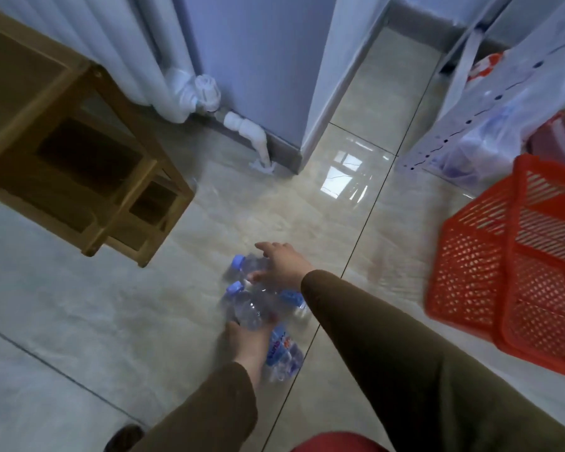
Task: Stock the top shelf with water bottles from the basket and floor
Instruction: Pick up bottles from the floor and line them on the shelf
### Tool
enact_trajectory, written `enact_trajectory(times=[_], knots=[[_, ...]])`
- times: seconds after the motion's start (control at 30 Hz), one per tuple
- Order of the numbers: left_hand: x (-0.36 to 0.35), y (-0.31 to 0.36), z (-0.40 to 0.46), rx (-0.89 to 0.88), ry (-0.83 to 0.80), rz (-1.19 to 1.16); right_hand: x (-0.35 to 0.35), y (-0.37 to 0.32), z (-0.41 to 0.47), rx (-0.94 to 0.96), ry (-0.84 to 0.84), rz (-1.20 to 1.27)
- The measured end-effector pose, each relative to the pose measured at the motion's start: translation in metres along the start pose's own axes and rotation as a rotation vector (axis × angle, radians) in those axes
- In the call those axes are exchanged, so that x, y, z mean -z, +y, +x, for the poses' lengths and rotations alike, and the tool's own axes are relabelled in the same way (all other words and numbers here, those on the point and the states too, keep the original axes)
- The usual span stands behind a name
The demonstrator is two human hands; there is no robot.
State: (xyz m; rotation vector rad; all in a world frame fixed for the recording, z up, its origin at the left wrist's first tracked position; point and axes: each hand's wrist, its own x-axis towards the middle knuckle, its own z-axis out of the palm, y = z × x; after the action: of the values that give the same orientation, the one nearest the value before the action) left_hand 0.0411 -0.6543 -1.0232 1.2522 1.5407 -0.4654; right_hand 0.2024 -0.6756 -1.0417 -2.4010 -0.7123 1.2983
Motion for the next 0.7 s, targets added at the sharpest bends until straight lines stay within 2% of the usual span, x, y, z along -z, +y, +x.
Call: enact_trajectory(times=[0.13, 0.23, 0.27, 0.47, 0.57, 0.7], knots=[[-0.018, -0.028, 0.024, -0.011, -0.083, -0.209, -0.009, -0.004, 0.018, -0.027, -0.083, -0.053], [-0.027, -0.056, 0.060, -0.001, -0.117, -0.262, -0.005, 0.000, 0.014, -0.047, -0.065, 0.097], [-0.022, -0.048, 0.049, -0.010, -0.115, -0.251, -0.001, 0.003, 0.009, -0.051, -0.038, 0.144], [-0.001, 0.012, -0.037, -0.182, -0.230, -0.157, 0.057, 0.013, -0.062, -0.035, 0.266, 0.513], [0.006, 0.052, -0.087, -0.326, -0.237, -0.101, 0.113, 0.002, -0.125, -0.005, 0.425, 0.597], [0.019, 0.120, -0.180, -0.510, -0.385, -0.030, 0.200, -0.013, -0.220, -0.012, 0.686, 0.655]])
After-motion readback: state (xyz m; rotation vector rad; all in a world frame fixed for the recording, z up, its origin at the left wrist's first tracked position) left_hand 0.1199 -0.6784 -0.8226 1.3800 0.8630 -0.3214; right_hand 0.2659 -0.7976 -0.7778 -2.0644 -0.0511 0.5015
